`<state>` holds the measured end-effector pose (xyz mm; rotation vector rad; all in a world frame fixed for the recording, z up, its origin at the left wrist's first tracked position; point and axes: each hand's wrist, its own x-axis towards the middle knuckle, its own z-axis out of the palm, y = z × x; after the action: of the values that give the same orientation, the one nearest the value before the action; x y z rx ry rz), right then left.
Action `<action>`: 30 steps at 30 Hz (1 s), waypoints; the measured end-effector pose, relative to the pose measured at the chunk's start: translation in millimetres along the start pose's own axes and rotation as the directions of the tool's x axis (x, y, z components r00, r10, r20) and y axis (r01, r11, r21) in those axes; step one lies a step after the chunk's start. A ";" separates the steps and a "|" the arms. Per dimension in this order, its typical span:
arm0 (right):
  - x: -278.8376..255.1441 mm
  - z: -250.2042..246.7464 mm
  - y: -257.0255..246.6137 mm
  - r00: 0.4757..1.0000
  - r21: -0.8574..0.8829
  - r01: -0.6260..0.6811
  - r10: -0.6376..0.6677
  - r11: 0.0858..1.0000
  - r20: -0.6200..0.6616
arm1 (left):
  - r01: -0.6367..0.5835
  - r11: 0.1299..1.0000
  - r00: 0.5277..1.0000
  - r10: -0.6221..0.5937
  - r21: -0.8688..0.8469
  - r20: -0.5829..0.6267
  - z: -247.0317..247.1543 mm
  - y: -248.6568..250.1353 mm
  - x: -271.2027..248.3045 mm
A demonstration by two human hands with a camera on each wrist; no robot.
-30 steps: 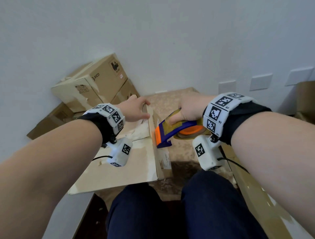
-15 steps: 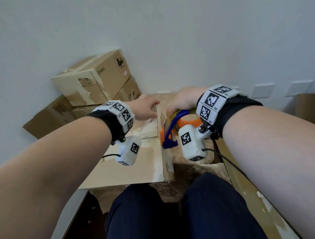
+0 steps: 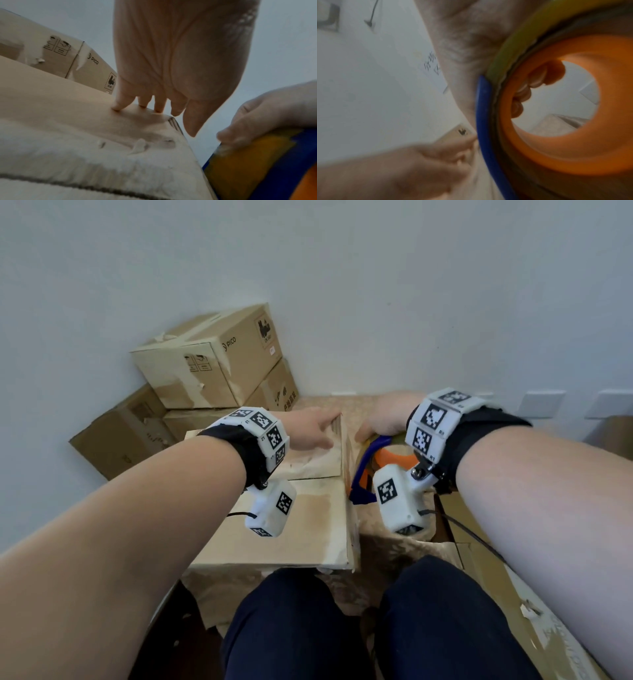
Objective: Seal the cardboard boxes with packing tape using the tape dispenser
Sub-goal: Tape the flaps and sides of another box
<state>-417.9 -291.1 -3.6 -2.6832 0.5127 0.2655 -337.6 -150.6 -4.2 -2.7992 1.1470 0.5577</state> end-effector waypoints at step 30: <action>35.2 24.0 -87.6 0.932 -0.158 0.183 -0.222 0.970 -0.286 | 0.302 0.953 0.932 -0.299 0.020 0.206 55.8 -164.8 -75.3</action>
<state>-354.3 -217.3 -4.2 -2.8920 0.3067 -0.1817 -290.4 29.1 -42.0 -2.7666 0.6613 0.8013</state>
